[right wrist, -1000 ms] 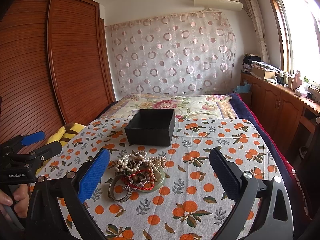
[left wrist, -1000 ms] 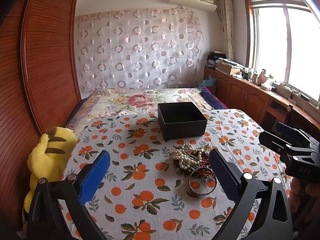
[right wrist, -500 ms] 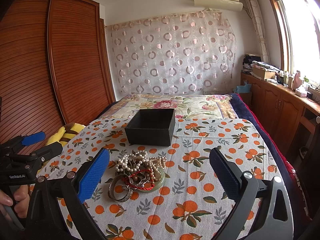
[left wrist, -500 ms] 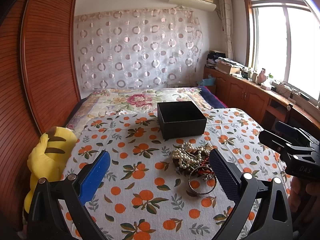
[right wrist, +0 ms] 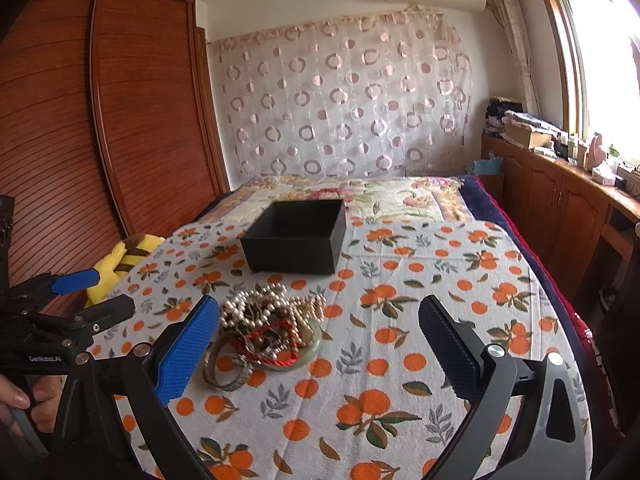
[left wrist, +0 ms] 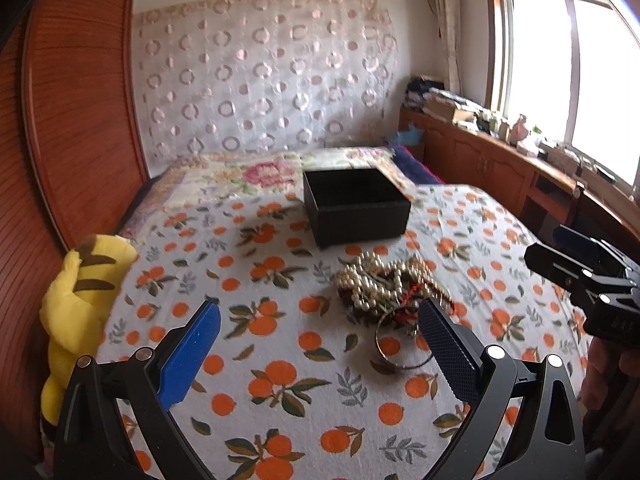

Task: Organize jewelry
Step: 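Move the left tool down around the silver bangle in the pile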

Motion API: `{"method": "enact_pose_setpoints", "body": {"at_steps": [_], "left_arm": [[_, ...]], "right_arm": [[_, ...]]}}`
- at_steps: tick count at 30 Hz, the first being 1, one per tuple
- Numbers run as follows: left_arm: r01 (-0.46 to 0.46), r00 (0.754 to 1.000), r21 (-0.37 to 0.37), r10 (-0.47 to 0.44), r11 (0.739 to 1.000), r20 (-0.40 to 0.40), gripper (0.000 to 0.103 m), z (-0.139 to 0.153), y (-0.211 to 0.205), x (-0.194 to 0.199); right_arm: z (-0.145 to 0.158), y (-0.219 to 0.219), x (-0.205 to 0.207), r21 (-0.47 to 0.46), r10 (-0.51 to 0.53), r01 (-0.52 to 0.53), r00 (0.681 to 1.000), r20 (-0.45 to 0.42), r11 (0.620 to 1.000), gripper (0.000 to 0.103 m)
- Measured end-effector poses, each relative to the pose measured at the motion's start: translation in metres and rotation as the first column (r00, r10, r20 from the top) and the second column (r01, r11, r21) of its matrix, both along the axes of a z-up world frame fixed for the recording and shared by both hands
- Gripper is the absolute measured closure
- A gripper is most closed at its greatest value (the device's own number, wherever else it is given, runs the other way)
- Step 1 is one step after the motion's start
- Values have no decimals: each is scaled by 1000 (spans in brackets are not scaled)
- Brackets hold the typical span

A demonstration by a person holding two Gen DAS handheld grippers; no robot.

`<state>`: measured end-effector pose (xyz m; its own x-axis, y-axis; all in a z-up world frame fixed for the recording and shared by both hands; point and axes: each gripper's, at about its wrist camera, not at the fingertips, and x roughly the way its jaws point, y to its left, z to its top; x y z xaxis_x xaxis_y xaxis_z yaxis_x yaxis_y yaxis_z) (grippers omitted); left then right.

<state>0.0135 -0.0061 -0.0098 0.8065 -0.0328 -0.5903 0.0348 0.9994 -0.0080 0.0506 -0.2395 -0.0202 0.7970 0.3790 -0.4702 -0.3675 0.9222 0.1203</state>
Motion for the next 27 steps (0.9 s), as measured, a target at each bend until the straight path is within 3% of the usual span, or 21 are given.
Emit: {"method": "enact_pose_setpoints", "body": {"at_steps": [8, 15, 18, 27], "left_arm": [[33, 998, -1, -33, 999, -56, 8, -22, -7, 9], [91, 988, -22, -93, 996, -125, 8, -42, -17, 20], [120, 980, -24, -122, 992, -154, 8, -50, -23, 26], [232, 944, -73, -242, 970, -225, 8, -68, -42, 44]], "right_arm": [[-25, -13, 10, -16, 0, -1, 999, -40, 1000, 3], [-44, -18, 15, -36, 35, -38, 995, -88, 999, 17], [-53, -17, 17, -48, 52, -58, 992, -116, 997, 24], [-70, -17, 21, -61, 63, -74, 984, -164, 995, 25]]}}
